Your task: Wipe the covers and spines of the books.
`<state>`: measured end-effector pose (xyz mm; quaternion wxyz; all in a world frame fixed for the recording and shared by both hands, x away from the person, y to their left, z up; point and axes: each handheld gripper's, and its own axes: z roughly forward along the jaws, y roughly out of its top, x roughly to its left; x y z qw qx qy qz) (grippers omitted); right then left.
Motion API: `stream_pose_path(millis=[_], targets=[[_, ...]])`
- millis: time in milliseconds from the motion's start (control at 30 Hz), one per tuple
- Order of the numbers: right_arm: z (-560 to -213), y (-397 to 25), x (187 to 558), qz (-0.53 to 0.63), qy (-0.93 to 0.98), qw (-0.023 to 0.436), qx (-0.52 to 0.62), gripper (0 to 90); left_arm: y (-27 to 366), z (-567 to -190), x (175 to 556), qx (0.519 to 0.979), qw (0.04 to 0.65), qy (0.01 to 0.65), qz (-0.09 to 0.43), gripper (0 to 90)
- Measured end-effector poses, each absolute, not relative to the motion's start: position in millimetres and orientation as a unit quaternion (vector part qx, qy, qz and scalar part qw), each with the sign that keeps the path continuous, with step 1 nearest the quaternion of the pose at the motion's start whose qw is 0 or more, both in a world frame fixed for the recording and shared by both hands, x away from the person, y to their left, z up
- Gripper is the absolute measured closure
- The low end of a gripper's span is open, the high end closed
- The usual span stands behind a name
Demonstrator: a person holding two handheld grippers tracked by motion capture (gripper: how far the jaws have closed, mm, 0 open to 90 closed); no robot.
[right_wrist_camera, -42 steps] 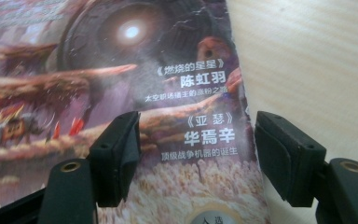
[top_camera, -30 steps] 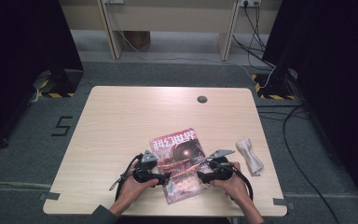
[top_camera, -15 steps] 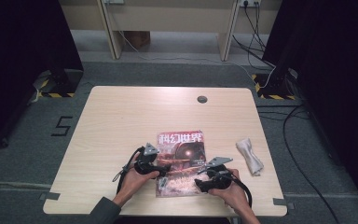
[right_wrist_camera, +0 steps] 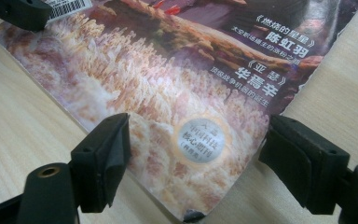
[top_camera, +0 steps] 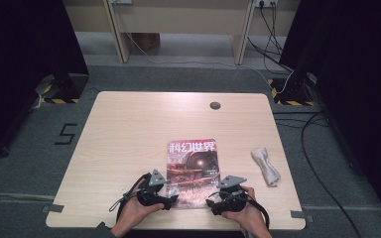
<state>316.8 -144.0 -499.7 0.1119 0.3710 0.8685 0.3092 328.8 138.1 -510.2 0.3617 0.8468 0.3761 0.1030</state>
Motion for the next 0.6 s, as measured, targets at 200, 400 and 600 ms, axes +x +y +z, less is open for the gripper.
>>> stream_pose_path(millis=[200,400,600], targets=[[-500,-140,319,0.31,0.865,0.114,0.378,22.5,140,-509,335,0.846,0.355,0.382,0.112,19.8],[-500,-129,328,0.304,0.862,0.126,0.386,22.5,147,-509,349,0.838,0.351,0.4,0.121,20.0],[-500,-121,342,0.305,0.863,0.124,0.383,22.4,151,-507,353,0.836,0.346,0.401,0.143,24.3]])
